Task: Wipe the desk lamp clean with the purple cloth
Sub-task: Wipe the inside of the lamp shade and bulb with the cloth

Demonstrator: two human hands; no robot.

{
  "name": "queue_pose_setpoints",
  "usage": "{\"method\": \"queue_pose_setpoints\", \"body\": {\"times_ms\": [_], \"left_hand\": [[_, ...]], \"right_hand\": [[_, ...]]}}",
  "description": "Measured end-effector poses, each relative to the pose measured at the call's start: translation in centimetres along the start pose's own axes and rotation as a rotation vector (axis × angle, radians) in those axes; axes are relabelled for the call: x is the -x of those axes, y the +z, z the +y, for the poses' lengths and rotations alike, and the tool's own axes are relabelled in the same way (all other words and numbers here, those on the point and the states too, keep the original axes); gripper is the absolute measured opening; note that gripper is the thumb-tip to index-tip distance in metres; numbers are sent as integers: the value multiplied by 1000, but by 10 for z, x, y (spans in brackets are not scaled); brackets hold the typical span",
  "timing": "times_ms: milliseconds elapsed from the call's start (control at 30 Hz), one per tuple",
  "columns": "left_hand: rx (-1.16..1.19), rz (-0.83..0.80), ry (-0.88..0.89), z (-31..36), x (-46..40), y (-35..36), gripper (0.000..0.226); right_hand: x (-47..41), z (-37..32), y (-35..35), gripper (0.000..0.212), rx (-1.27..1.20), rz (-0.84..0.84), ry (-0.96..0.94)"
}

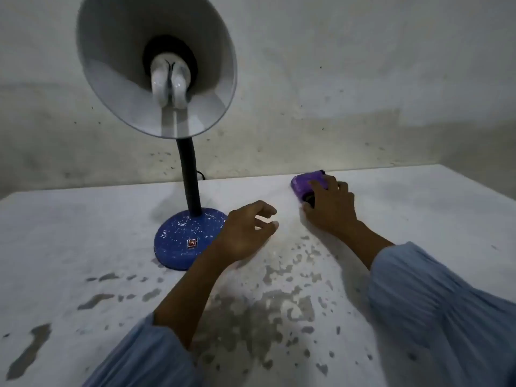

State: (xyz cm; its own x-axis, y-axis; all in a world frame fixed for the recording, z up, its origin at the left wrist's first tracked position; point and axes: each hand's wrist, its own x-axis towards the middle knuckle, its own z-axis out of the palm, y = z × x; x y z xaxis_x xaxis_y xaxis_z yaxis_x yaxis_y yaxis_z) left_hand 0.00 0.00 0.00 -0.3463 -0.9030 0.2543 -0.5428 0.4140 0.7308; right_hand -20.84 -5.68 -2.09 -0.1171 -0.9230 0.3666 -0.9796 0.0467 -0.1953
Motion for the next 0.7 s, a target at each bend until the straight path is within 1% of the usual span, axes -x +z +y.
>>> {"method": "queue_pose_setpoints", "body": {"times_ms": [67, 133, 233, 333, 400, 467, 533, 567, 633, 700], "left_hand": [[33, 32, -25, -1, -2, -2, 19], [55, 38, -12, -4, -1, -2, 17], [113, 29, -18, 0, -3, -5, 16], [272, 13, -83, 5, -1, -4, 21], [489, -22, -195, 13, 2, -2, 28], [789, -47, -315, 23, 4, 0, 38], [1078, -19, -369, 33, 8, 1, 43], [1157, 16, -374, 39, 13, 1, 43], [1137, 84, -369, 45, 23, 1, 39], [1058, 93, -335, 50, 36, 1, 35]], "right_hand": [[-5, 0, 6, 53, 16, -54, 115], [-5, 0, 13, 40, 5, -36, 145], [-1, -2, 15, 25, -181, 151, 73], [19, -16, 0, 22, -361, 301, -10], [41, -31, -13, 23, -440, 357, -128], [66, -44, -27, 27, -477, 377, -240], [91, -53, -40, 30, -507, 376, -327], [104, -56, -47, 31, -514, 375, -352], [125, -59, -58, 34, -509, 362, -359], [138, -60, -68, 48, -488, 290, -323]]}}
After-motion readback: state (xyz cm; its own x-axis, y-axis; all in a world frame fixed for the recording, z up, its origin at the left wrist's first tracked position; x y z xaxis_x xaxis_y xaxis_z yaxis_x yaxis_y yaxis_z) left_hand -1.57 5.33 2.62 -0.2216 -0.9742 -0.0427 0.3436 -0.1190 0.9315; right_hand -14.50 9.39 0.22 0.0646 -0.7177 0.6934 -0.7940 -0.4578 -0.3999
